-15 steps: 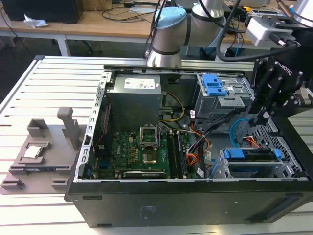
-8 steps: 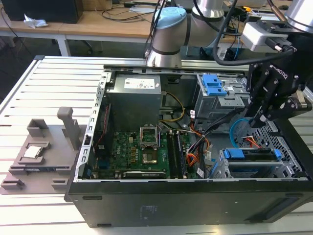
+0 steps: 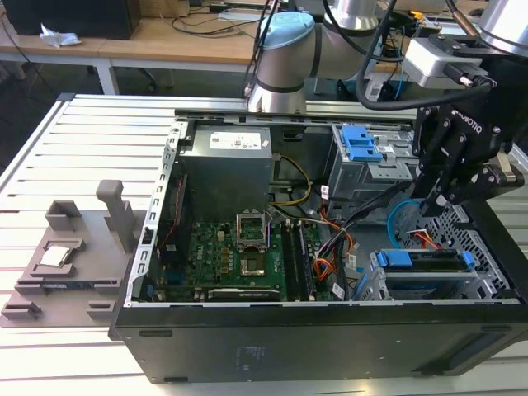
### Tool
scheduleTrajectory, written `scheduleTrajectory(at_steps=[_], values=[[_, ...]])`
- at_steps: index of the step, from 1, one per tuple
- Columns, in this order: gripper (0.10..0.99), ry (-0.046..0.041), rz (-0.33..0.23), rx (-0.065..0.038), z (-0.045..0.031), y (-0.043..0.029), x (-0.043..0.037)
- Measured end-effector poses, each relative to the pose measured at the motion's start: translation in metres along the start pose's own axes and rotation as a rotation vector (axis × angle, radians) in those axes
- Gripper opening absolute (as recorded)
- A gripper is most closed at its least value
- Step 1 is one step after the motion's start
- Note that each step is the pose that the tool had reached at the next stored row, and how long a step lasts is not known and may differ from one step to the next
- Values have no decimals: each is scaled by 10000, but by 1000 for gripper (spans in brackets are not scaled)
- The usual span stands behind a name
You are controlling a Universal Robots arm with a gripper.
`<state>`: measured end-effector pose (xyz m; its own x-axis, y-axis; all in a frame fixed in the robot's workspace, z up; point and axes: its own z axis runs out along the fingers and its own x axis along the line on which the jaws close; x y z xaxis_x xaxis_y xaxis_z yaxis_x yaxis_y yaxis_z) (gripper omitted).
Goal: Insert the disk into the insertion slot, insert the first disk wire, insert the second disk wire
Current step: 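Insert the second disk wire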
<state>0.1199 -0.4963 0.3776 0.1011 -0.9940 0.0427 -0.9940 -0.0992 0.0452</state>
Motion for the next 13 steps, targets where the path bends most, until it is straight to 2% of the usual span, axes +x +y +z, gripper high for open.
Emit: scheduleTrajectory(at_steps=[1, 2, 3, 13], values=[[345, 0, 0, 0, 0, 0, 0], [282, 0, 0, 0, 0, 0, 0], [165, 0, 0, 0, 0, 0, 0], [165, 3, 0, 0, 0, 0, 0]])
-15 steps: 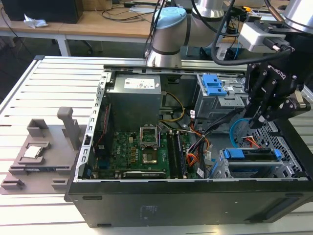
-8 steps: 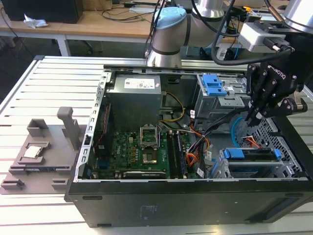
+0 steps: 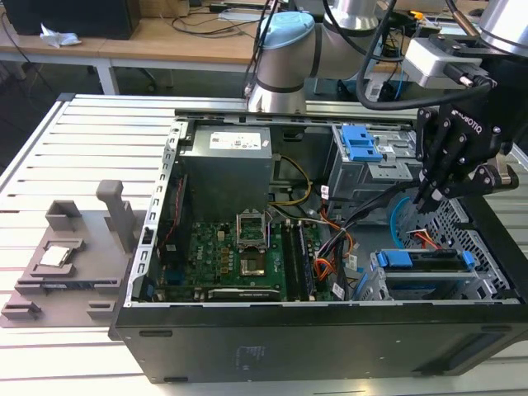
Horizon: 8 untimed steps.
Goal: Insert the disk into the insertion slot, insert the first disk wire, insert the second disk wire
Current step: 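Insert the second disk wire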
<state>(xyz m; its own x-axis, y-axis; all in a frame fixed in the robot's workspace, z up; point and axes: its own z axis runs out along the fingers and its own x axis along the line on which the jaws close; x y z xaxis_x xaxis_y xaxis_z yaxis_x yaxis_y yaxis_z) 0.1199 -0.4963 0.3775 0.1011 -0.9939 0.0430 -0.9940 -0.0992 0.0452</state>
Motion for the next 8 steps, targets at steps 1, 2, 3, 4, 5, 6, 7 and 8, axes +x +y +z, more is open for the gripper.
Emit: scheduleTrajectory(at_steps=[1, 2, 3, 4, 5, 6, 7, 8], values=[[165, -1, 0, 0, 1, 0, 1], [165, -1, 0, 0, 1, 1, 8], [165, 0, 0, 0, 1, 2, 21], [165, 0, 1, 0, 3, 6, 51], [165, 0, 1, 0, 4, 9, 85], [165, -1, 0, 1, 6, 11, 109], [165, 0, 0, 0, 6, 13, 130], [165, 0, 0, 0, 7, 16, 153]])
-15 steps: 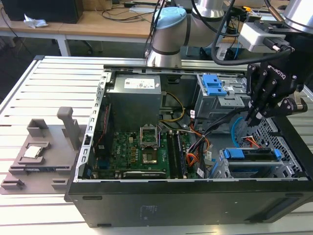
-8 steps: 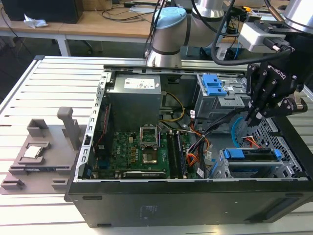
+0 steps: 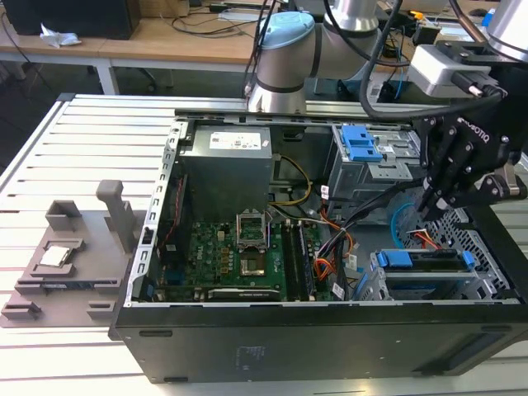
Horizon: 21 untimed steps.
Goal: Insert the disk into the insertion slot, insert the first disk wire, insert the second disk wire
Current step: 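Insert the second disk wire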
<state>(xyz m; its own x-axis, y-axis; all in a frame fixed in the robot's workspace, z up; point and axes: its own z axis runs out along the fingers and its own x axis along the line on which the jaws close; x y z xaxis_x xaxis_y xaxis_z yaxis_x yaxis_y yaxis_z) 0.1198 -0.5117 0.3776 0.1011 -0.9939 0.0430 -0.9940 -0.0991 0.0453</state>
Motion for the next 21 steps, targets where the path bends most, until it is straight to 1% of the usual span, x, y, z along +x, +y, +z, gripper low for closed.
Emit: scheduleTrajectory(at_steps=[7, 8, 10, 21], values=[[165, -1, 0, 0, 14, 13, 135], [165, -7, 0, 1, 21, 14, 146], [165, -27, -1, 1, 39, 13, 157], [165, -27, -2, -2, 116, 8, 164]])
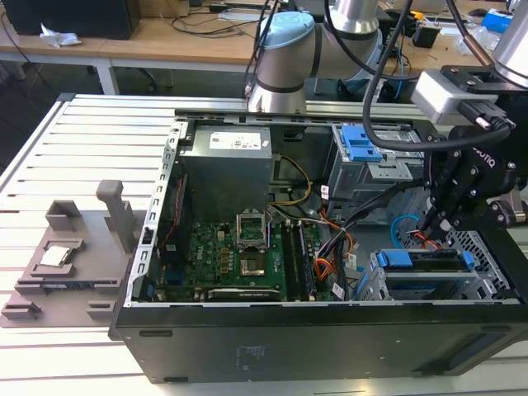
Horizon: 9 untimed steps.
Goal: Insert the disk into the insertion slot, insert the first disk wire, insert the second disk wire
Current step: 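Insert the second disk wire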
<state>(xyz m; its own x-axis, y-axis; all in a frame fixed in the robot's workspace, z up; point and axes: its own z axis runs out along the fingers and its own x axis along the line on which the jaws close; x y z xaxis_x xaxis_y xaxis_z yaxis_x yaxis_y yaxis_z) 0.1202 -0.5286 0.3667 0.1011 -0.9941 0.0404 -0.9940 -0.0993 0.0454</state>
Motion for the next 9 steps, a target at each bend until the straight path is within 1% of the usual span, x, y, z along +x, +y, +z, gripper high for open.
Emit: scheduleTrajectory(at_steps=[4, 6, 9], values=[[165, 0, 0, -1, 24, -2, 0], [165, -7, 0, 0, 48, -3, 0], [165, -10, 7, 1, 78, -3, 19]])
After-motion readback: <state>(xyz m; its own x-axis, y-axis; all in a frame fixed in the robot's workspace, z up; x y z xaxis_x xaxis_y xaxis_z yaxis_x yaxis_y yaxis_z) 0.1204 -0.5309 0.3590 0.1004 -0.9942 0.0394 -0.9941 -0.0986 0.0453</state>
